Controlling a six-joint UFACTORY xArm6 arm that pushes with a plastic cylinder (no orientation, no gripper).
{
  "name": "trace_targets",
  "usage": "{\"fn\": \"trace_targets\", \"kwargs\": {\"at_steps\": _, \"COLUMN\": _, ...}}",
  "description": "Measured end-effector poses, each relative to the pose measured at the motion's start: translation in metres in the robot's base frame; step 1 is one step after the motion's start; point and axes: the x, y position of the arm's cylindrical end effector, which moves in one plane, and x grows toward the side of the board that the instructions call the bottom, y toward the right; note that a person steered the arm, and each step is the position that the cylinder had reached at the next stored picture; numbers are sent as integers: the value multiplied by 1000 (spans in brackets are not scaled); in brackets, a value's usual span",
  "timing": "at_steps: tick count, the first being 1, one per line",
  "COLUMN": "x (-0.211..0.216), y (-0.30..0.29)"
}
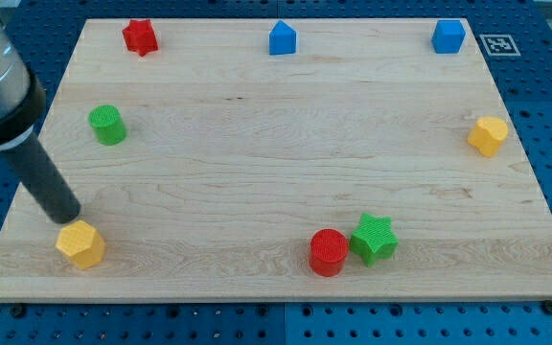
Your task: Place the yellow hexagon left to the red circle
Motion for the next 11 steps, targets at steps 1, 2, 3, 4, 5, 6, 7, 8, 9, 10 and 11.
{"fn": "trace_targets", "kwargs": {"at_steps": 1, "x": 19, "y": 0}}
{"fn": "trace_targets", "kwargs": {"at_steps": 2, "x": 23, "y": 0}}
{"fn": "trace_targets", "kwargs": {"at_steps": 3, "x": 28, "y": -5}}
{"fn": "trace_targets", "kwargs": {"at_steps": 4, "x": 44, "y": -14}}
{"fn": "trace_targets", "kwargs": {"at_steps": 5, "x": 50, "y": -3}}
{"fn": "trace_targets", "kwargs": {"at_steps": 6, "x": 50, "y": 29}}
{"fn": "trace_targets", "kwargs": {"at_steps": 7, "x": 50, "y": 30}}
{"fn": "trace_targets", "kwargs": {"at_steps": 8, "x": 51, "y": 39}}
{"fn": "trace_targets", "kwargs": {"at_steps": 9, "x": 51, "y": 41}}
{"fn": "trace_targets", "kwargs": {"at_steps": 10, "x": 48, "y": 38}}
{"fn": "trace_targets", "kwargs": {"at_steps": 11, "x": 46, "y": 35}}
